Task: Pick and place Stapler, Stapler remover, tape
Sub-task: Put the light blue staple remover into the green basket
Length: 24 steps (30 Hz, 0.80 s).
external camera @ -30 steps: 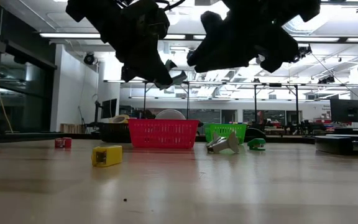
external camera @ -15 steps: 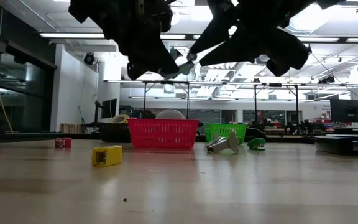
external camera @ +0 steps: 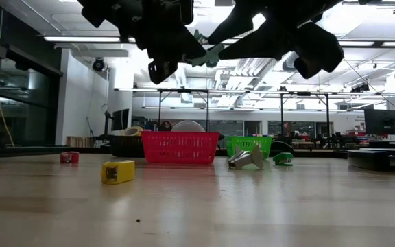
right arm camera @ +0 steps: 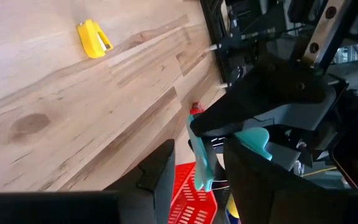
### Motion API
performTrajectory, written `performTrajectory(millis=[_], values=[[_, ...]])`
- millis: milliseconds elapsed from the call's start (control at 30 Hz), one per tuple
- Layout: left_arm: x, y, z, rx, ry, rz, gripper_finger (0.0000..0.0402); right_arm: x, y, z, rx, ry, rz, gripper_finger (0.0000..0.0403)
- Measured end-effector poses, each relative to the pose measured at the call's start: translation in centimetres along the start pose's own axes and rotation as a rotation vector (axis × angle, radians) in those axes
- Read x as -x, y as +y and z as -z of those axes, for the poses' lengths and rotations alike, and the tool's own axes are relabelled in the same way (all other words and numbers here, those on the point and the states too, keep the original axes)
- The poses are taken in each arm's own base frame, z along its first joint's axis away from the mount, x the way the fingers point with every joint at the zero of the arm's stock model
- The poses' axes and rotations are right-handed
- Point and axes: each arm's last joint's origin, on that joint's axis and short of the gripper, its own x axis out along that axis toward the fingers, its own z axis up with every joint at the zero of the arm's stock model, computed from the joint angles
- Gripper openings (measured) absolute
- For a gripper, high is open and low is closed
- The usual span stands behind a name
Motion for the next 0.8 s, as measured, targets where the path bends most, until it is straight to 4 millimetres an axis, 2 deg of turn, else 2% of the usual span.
performTrajectory(millis=[167, 500, 800], values=[[-0.03, -0.07, -0.02, 0.001, 0.001, 0.021, 0.0029, 0.01, -0.04, -0.03, -0.001, -0.004, 0.001, 0.0106], [-0.02, -0.28, -0.22, -0.005, -0.004, 0.078, 0.0029, 0.04, -0.08, -0.04, -0.001, -0.004, 0.000, 0.0028], [-0.02, -0.35, -0.27, -0.004, -0.008, 0.088, 0.0029, 0.04, -0.04, -0.02, -0.003, -0.003, -0.004, 0.0003]])
